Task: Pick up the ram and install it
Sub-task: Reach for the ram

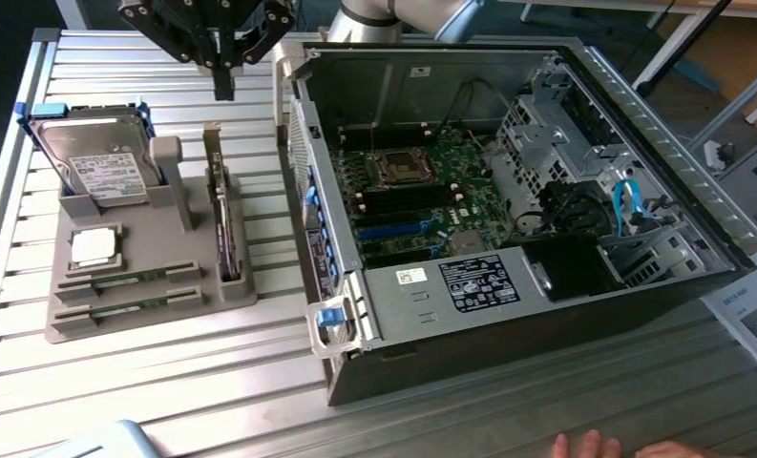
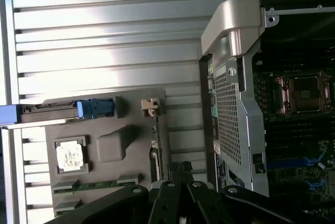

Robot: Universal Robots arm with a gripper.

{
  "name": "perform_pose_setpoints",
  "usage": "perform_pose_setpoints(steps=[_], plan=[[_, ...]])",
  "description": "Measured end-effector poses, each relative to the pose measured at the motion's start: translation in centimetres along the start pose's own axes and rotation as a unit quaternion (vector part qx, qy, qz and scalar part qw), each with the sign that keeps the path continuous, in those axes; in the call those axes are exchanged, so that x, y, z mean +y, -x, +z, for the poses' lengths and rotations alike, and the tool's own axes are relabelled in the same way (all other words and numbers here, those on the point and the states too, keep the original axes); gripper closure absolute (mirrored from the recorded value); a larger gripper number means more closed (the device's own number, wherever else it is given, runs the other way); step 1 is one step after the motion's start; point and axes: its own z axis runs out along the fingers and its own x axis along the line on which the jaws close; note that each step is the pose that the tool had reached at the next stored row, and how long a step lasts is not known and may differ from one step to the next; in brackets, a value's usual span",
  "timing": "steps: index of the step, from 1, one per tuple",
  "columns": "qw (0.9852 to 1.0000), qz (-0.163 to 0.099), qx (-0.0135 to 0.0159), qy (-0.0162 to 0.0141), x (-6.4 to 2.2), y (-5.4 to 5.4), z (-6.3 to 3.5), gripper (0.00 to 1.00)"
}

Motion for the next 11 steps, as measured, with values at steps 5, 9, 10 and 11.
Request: perform_pose_setpoints(steps=[5, 9, 10, 11], plan=[[1.0, 0.0, -0.0009, 0.0001, -0.15, -1.9, -0.06, 0.89], [1.0, 0.0, -0.0015, 0.0001, -0.25, -3.3, -0.11, 0.89], [1.0, 0.0, -0.0018, 0.0001, -0.29, -3.8, -0.12, 0.89], [1.0, 0.0, -0.002, 0.0002, -0.31, -4.1, -0.12, 0.89]])
